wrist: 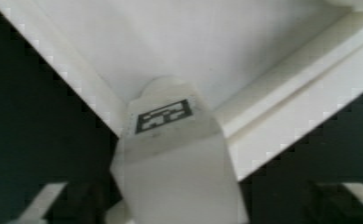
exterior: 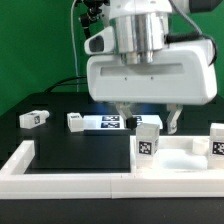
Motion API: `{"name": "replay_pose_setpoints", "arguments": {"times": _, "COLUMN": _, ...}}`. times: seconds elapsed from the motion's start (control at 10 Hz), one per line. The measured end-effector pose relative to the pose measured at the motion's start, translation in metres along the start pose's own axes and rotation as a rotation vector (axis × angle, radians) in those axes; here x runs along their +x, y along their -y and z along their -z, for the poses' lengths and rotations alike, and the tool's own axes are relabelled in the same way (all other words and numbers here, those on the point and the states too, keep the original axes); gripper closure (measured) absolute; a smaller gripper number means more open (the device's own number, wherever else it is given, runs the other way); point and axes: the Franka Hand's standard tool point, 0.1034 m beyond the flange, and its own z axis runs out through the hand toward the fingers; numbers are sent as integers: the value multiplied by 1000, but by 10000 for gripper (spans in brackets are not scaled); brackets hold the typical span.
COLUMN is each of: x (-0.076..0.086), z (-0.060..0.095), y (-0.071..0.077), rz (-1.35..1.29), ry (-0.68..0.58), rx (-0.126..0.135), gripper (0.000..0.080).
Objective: Assemble square table
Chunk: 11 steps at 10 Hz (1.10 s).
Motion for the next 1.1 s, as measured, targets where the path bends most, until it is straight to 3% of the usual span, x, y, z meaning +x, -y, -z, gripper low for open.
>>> {"name": "replay_pose_setpoints", "arguments": {"times": 0.1, "x": -7, "z": 8, "y": 6, "rz": 14, "ry": 0, "rx": 3, "gripper": 164}}
{"name": "replay_pose_setpoints", "arguments": {"times": 0.2, "x": -6, "z": 5, "y": 4, "rz": 12, "ry": 1, "rx": 1, "gripper": 154}}
{"name": "replay_pose_setpoints", "arguments": {"times": 0.8, "x": -7, "z": 2, "y": 3, "rz": 10, "ry": 5, "rx": -3, "gripper": 150}}
{"name": "replay_pose_setpoints", "arguments": {"times": 1.1, "x": -40, "z": -8, "y": -6, "rz": -183, "ry": 47, "rx": -27, "gripper": 150}}
